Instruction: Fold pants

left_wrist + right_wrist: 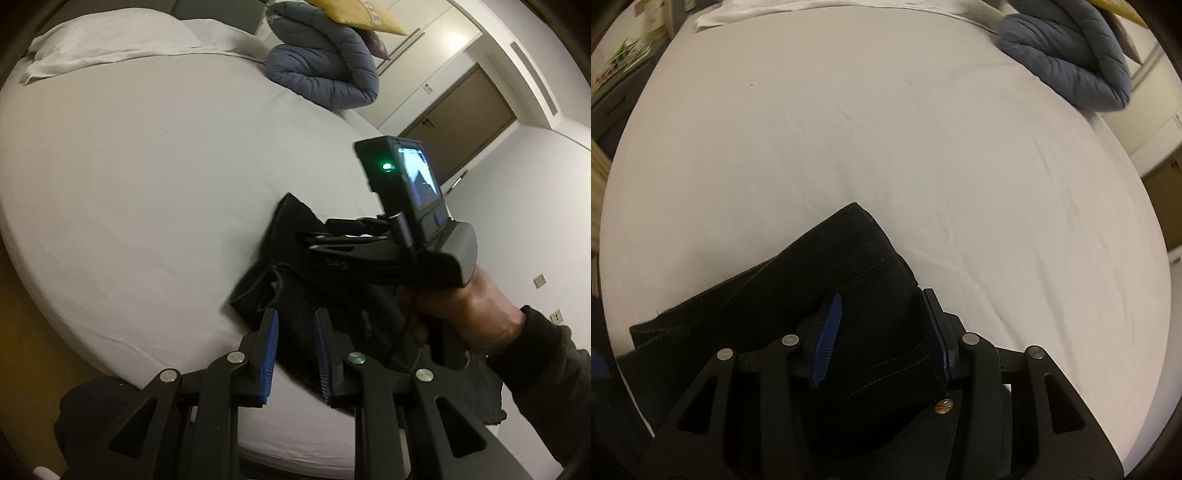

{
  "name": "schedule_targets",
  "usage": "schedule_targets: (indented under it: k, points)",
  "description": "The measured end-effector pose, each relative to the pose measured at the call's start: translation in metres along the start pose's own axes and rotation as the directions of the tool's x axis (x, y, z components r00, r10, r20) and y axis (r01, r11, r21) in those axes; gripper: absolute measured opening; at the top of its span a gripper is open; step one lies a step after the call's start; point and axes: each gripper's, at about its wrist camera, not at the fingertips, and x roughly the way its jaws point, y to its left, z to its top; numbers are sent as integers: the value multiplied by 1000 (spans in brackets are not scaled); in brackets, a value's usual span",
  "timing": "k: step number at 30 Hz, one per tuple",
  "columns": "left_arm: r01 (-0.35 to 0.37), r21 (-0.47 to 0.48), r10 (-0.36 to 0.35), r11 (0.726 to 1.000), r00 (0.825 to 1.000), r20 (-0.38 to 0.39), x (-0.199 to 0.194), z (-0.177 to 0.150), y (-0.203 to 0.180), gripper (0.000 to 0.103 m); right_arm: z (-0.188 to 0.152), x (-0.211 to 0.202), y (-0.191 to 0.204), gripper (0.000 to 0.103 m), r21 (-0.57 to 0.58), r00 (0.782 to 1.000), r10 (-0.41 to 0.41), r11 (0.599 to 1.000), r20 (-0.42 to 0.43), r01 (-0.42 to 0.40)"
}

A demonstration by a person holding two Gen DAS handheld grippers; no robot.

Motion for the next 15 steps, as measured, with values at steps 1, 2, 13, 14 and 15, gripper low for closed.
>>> schedule_targets:
  k: [1,2,13,14,15]
  points:
    - [0,8,0,1000,1000,3,0,1,-3,21,-1,-1,2,42,-2,1000,-7,1000,9,7]
    - [2,16,-2,1000,1000,9,-2,2,-5,21,-4,-3,4,42,-8,1000,-9,1000,25,9]
    - [29,185,-25,982,999,-27,30,13,-57,36,-101,-66,-85,45,455,967,154,860,201,-232]
    - [18,215,-3,976,998,-71,47,9,-60,36,-117,-59,-90,45,490,968,166,839,186,-238]
    - [-18,242,46,970,993,-112,64,5,-60,35,-129,-54,-92,45,512,969,173,824,177,-241]
